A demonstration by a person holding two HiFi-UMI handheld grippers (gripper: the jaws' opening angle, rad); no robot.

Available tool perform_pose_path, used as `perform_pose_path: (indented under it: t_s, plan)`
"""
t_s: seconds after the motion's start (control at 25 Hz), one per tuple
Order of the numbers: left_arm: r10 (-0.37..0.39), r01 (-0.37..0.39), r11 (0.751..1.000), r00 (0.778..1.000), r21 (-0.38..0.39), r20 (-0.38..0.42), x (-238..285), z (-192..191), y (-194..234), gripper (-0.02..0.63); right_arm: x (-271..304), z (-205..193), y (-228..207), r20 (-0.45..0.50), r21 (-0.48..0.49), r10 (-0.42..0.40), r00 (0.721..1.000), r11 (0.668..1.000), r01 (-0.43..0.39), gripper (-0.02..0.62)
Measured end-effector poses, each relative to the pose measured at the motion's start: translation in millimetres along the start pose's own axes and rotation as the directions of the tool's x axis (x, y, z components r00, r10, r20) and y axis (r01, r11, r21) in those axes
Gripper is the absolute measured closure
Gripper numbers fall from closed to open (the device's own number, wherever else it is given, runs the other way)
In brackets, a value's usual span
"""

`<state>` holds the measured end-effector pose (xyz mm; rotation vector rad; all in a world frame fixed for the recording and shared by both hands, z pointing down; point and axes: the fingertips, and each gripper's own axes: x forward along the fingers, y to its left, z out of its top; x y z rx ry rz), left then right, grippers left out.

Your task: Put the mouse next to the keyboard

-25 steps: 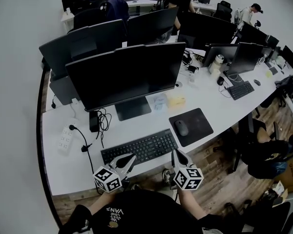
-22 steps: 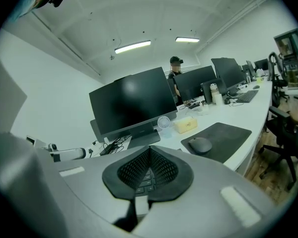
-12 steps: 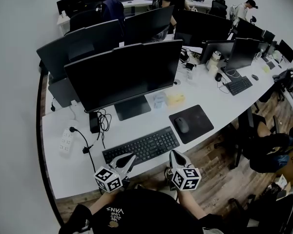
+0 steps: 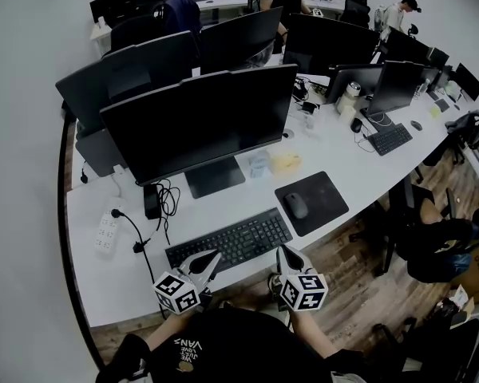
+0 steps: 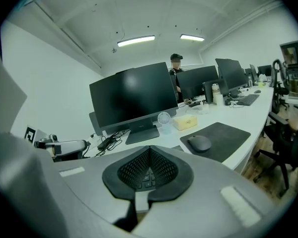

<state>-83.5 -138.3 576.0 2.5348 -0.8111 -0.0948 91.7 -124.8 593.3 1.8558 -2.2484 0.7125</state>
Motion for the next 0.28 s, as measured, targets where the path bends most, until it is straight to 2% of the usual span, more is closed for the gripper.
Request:
perform_pose_path:
  t_s: [0.28]
  plan:
    - [0.008, -0.008, 1.0, 1.0, -0.005, 0.003, 7.9, 2.7, 1.8, 0.604, 5.5, 7.2, -4.9, -0.003, 0.002, 0.013, 1.0, 1.0, -0.013, 0.591]
